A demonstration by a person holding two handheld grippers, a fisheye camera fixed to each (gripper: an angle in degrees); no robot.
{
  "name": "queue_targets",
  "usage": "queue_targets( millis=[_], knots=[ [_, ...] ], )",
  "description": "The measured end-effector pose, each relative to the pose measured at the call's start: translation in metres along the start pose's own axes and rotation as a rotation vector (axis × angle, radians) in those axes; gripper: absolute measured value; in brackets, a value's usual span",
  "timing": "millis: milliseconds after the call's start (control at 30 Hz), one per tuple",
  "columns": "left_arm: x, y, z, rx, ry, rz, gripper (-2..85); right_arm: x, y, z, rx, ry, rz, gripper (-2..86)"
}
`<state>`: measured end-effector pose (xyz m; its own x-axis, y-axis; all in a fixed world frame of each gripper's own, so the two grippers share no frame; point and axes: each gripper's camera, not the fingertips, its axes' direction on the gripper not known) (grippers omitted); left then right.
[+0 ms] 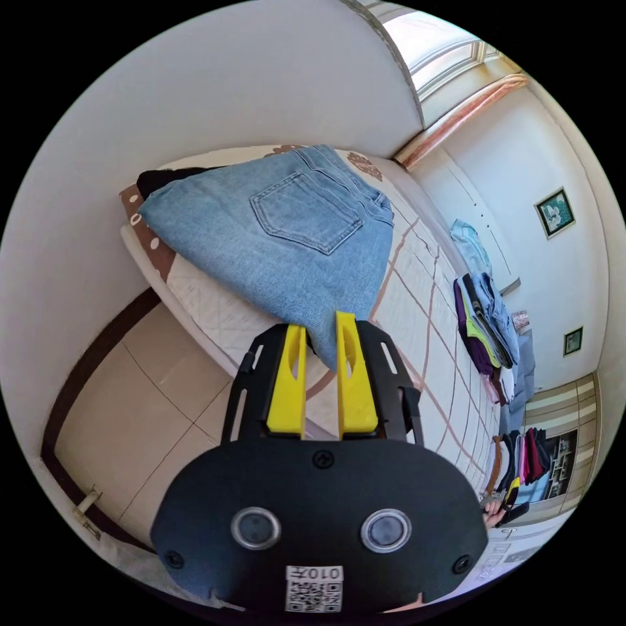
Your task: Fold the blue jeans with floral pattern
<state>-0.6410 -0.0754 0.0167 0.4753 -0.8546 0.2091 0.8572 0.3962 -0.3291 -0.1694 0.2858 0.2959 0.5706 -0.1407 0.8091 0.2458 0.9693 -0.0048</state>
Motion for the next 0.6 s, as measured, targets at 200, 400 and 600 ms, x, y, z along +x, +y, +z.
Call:
queue_targets(
  millis=[200,400,600],
  knots=[
    [0.056,-0.01,-0.005,0.013,-0.141,0.121,10.1,-0.003,0.002,-0.006,-0.022,0.014,-0.035,2.7],
    [0.009,0.014,0.051,0.05,0.129,-0.119,12.8,-0.001,0.005,-0.011,0.004,-0.001,-0.016,2.7],
    [-0.002,0.062,0.106,0.112,0.194,-0.183,10.6,-0.002,0.001,-0.015,-0.029,0.017,-0.035,2.6]
  ],
)
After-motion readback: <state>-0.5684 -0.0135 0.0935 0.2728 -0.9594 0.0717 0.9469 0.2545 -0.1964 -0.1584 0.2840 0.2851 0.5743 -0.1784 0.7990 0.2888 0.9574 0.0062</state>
